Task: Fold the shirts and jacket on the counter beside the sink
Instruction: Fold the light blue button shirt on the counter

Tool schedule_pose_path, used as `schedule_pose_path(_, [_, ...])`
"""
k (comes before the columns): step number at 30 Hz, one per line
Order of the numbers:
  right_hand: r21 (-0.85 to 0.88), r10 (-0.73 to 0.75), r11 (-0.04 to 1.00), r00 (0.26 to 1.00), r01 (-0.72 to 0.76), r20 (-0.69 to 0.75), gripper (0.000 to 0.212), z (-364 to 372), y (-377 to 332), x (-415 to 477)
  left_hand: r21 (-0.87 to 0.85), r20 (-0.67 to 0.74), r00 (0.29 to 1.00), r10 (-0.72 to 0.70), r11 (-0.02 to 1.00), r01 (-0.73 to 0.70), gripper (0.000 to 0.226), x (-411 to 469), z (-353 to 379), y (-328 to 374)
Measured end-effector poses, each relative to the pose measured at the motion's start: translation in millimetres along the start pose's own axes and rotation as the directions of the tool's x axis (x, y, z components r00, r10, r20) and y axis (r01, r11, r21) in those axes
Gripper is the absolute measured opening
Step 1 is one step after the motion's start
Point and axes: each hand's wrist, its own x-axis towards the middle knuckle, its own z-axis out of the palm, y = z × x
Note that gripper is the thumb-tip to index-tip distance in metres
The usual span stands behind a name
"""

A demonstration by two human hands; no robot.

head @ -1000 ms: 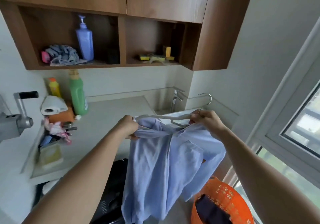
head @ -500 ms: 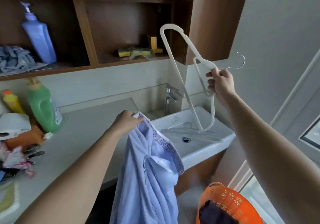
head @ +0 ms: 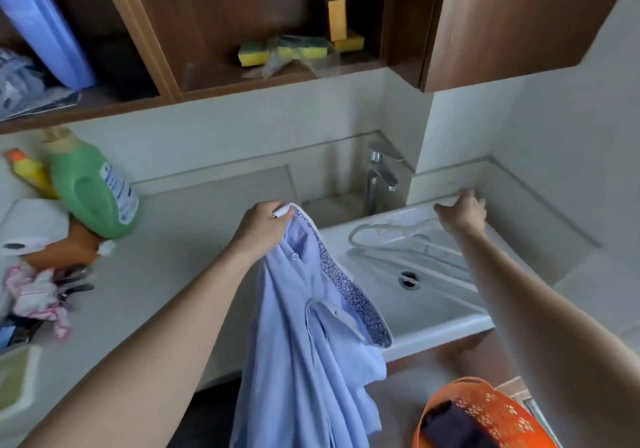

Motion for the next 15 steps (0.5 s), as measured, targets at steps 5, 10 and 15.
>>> schedule_pose_path(5, [0.189,-0.316,0.949,0.807,0.254,0.499,0.032,68,-39,-39,0.015,-0.104,0.992,-0.076,0.997,0.078,0.037,9,-8,-21])
schedule_pose_path(10, [0.073,-0.201,0.941,0.370,0.331,0.907,0.053,101,-57,-101,0.007,-0.210,0.970,-0.120,0.992,0.124,0.031,2,-29,-32])
schedule_pose_path(15, [-0.078,-0.145,0.916,0.507,0.394,0.850,0.033,93,-56,-145,-0.011,-0.337,0.937,-0.087,0.996,0.089,0.032,-36,-65,-46])
